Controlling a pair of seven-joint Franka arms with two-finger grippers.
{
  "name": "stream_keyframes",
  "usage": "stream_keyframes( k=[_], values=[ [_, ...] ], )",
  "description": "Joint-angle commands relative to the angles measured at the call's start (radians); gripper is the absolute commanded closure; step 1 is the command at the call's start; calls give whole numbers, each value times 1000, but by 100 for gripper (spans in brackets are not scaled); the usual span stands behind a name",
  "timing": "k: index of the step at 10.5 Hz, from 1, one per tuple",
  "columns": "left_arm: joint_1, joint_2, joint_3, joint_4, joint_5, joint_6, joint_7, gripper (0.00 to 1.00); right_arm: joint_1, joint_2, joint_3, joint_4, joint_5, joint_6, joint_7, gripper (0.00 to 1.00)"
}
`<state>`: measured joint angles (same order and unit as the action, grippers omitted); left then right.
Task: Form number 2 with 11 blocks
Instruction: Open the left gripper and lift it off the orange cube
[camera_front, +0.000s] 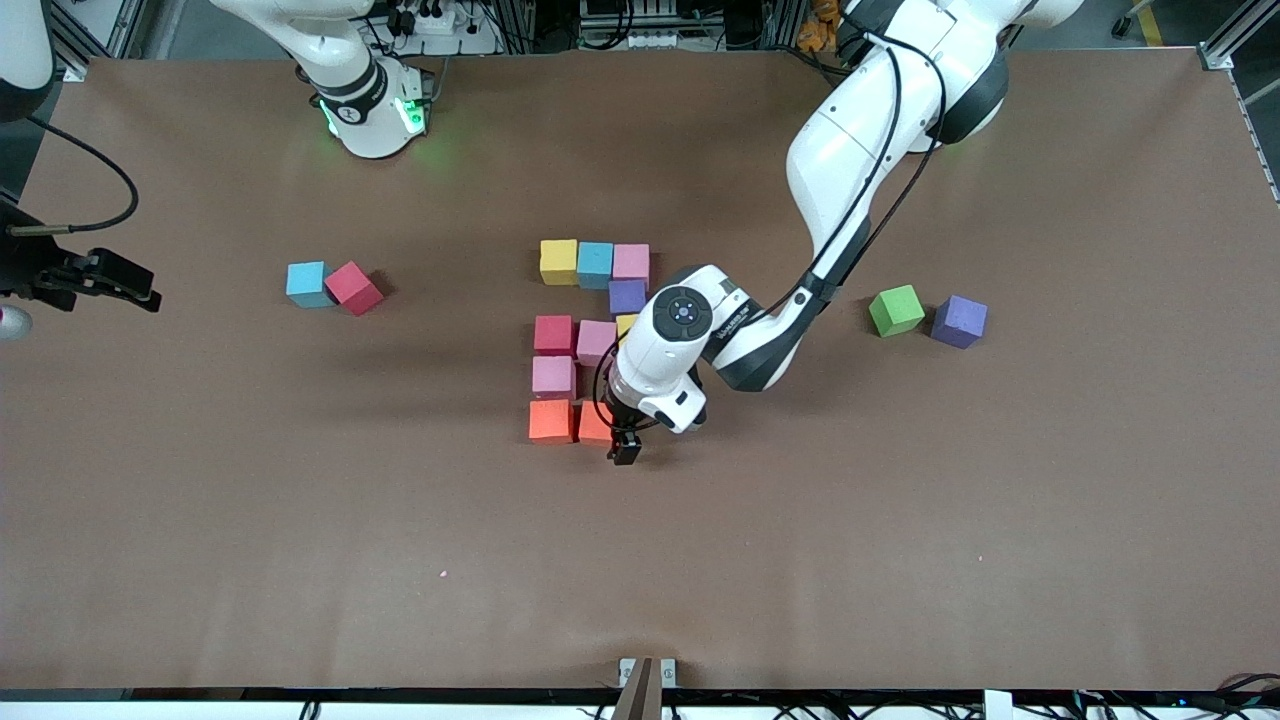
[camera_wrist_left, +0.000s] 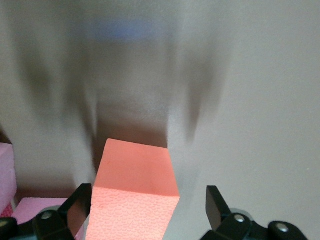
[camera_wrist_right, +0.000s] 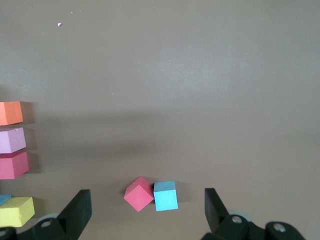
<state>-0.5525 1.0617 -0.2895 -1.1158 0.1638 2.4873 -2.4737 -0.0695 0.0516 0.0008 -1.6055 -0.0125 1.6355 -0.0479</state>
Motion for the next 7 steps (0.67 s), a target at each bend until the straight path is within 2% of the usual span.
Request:
stream_keyframes(
  k=[1,7],
  values=[
    [-6,-40,13,-12,-13,-10,12,0,-18,8,8,22,23,-8,-1,0],
    [-12,-137,-37,-39,-4,-204,12,0,-18,10,8,21,23,-8,-1,0]
  ],
)
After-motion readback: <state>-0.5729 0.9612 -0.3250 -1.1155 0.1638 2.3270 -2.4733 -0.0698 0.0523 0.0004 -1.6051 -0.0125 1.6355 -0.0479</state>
